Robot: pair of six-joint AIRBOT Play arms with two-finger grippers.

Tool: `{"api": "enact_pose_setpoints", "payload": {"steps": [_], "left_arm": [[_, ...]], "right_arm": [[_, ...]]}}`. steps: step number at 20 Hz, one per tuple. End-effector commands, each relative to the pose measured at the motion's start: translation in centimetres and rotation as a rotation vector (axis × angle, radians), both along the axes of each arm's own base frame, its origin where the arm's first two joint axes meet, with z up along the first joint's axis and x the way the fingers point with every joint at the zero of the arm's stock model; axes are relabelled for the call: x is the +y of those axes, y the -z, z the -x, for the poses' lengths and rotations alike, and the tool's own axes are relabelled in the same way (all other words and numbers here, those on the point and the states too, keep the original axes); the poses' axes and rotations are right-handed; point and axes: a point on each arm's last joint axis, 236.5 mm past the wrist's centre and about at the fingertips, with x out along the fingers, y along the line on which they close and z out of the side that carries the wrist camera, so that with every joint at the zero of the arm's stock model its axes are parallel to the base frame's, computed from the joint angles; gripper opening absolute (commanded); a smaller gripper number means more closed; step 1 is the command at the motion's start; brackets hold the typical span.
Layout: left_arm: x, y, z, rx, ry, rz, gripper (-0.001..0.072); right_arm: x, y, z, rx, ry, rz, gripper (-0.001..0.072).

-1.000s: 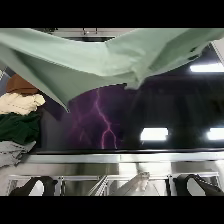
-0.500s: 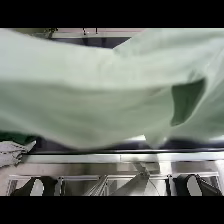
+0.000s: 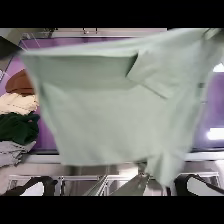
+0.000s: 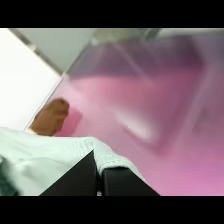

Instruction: Fold the shirts.

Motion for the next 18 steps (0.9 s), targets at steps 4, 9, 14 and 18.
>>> {"api": "enact_pose_setpoints", "payload": {"steps": [4, 9, 14, 18], "left_arm": [[-0.5, 20.0, -5.9, 0.358, 0.041, 0.071, 0.0019], [-2.2, 24.8, -11.4, 0.356, 0.071, 0.064, 0.0019], [-3.4, 25.2, -9.6, 0.469, 0.144, 0.084, 0.0015], [-3.4, 24.9, -6.1, 0.623, 0.177, 0.101, 0.0011]], "right_arm": [[0.7, 21.2, -7.2, 0.42, -0.058, -0.198, 0.0019], [-1.4, 25.2, -11.9, 0.386, 0.029, -0.413, 0.0019], [-2.9, 26.8, -11.6, 0.414, -0.003, -0.355, 0.0019], [-5.5, 30.3, -8.0, 0.529, -0.042, -0.226, 0.002]]}}
